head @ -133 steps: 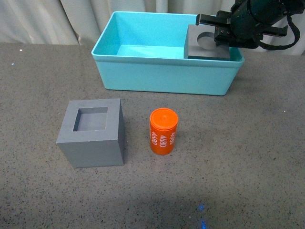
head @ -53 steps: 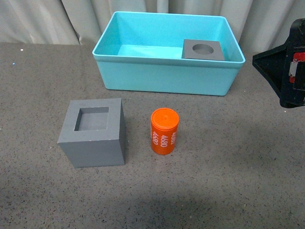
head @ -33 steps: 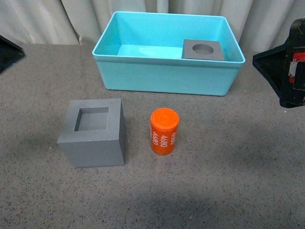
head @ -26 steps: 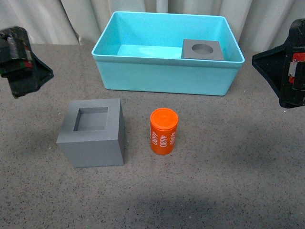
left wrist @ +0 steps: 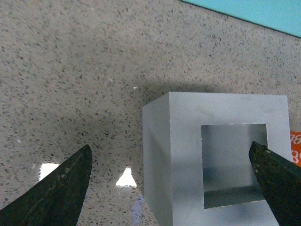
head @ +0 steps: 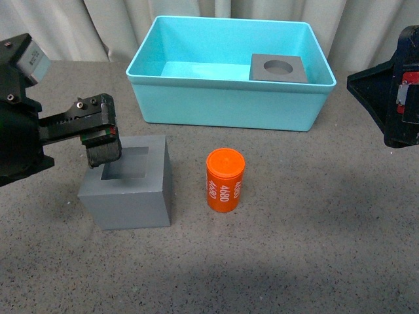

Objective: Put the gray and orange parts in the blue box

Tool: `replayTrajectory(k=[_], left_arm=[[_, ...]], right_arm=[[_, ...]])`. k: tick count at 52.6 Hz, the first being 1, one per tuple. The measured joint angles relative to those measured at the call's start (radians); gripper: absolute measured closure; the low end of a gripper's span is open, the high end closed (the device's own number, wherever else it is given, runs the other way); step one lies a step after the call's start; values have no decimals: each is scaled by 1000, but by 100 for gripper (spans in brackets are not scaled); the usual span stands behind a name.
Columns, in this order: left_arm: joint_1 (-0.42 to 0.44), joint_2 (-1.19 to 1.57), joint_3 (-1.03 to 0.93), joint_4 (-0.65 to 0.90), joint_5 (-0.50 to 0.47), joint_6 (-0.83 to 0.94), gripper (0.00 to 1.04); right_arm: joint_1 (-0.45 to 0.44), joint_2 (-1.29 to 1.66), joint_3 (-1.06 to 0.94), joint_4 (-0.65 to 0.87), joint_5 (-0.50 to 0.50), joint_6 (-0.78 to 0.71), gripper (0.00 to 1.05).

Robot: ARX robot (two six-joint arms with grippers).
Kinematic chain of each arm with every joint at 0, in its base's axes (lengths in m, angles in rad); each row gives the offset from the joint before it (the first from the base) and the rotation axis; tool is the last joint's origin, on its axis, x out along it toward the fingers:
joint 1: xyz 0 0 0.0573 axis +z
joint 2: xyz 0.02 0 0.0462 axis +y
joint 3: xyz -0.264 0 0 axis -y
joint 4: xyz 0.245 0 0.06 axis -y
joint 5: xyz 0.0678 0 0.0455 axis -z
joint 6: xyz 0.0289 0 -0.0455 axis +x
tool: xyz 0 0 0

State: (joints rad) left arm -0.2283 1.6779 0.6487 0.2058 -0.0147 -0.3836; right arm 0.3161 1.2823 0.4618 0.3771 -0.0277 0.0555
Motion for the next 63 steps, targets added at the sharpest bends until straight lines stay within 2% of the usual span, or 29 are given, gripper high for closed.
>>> replayTrajectory(k=[7, 15, 21, 27, 30, 49, 63], left_arm=[[-5, 36, 17, -11, -3, -5, 8], [-16, 68, 35, -40, -20, -8, 38], [-21, 70, 38, -42, -19, -10, 52], [-27, 70, 43, -38, -30, -33, 76], [-27, 66, 42, -31, -40, -60, 84], [-21, -113, 64, -54, -53, -5, 87], [13, -72, 269, 64, -8, 32, 87]], right_arm=[[0, 0, 0, 0, 0, 0, 10], [0, 0, 0, 0, 0, 0, 10], [0, 0, 0, 0, 0, 0, 10], [0, 0, 0, 0, 0, 0, 10], [0, 0, 0, 0, 0, 0, 10], [0, 0, 0, 0, 0, 0, 10], [0, 0, 0, 0, 0, 0, 10]])
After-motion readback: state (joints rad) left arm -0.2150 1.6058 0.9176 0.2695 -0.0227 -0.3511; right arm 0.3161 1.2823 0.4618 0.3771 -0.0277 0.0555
